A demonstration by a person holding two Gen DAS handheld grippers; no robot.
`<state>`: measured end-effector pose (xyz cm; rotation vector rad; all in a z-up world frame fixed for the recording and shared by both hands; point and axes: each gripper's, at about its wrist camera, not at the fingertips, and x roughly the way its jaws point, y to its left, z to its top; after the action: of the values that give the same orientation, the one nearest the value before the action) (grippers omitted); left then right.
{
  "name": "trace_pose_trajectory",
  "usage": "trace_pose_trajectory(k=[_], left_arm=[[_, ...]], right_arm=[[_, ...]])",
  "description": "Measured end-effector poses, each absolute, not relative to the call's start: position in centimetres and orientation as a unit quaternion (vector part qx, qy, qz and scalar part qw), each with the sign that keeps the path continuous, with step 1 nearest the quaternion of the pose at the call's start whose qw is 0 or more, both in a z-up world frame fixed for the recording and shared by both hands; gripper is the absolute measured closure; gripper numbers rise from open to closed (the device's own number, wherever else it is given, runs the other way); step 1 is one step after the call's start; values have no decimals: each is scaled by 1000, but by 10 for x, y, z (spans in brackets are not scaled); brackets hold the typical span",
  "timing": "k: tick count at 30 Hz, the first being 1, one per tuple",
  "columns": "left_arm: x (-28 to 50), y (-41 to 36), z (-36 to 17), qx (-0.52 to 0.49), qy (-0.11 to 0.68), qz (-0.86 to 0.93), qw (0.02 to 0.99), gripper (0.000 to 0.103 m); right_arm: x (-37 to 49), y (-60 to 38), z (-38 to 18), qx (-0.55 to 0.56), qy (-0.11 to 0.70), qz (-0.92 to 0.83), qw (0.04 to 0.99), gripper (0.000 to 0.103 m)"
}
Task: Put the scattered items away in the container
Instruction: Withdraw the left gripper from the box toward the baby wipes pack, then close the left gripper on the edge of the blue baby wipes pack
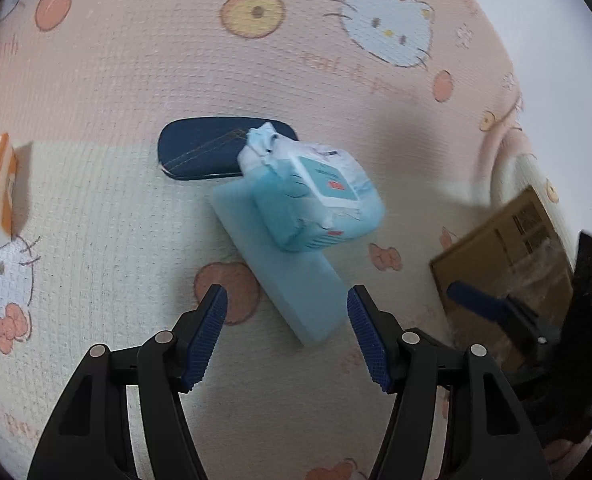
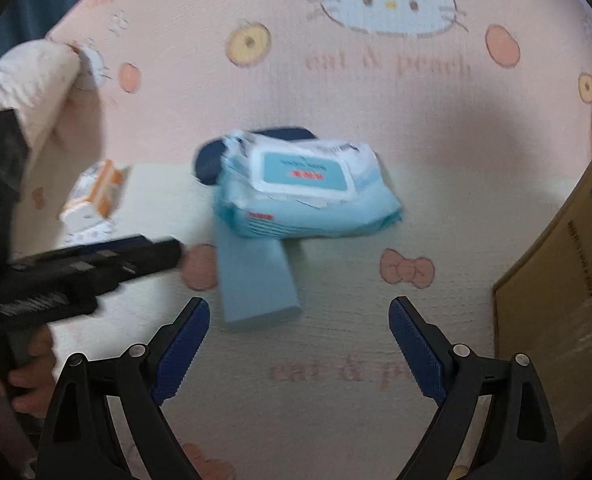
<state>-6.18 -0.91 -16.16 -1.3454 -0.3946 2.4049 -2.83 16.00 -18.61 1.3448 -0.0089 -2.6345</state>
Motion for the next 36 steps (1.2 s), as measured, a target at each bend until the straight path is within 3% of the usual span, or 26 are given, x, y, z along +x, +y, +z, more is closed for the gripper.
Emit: trace_pose_trajectory(k=[6, 14, 18, 25, 27, 31, 32, 34, 36], left_arm=[[-81, -10, -167, -473, -138, 851, 182, 37], [-114, -5, -179, -496, -198, 826, 180, 37], [-124, -5, -179, -491, -220, 824, 175, 47], [-132, 2, -175, -487, -204, 832, 173, 56], [-133, 3, -174, -484, -198, 835, 169, 58], [-136, 6, -174, -488, -202, 831, 174, 65], [-137, 6, -175, -489, -203, 830, 173, 65], [-140, 7, -177, -492, -207, 827, 176, 69], [-139, 6, -178, -494, -210, 825, 180, 74]], right_arm=[[-57, 184, -200, 455, -8, -888, 62, 12], [-104, 236, -201, 443, -169, -879, 44, 12], [-124, 244, -210, 442, -188, -877, 37, 12], [-143, 240, -219, 434, -187, -879, 56, 14], [-147, 233, -214, 426, -171, -885, 78, 27], [-157, 225, -211, 428, -131, -889, 98, 41], [-161, 224, -213, 435, -130, -884, 107, 50], [-164, 224, -217, 450, -140, -874, 120, 56], [-162, 226, -217, 449, -140, -874, 120, 70]])
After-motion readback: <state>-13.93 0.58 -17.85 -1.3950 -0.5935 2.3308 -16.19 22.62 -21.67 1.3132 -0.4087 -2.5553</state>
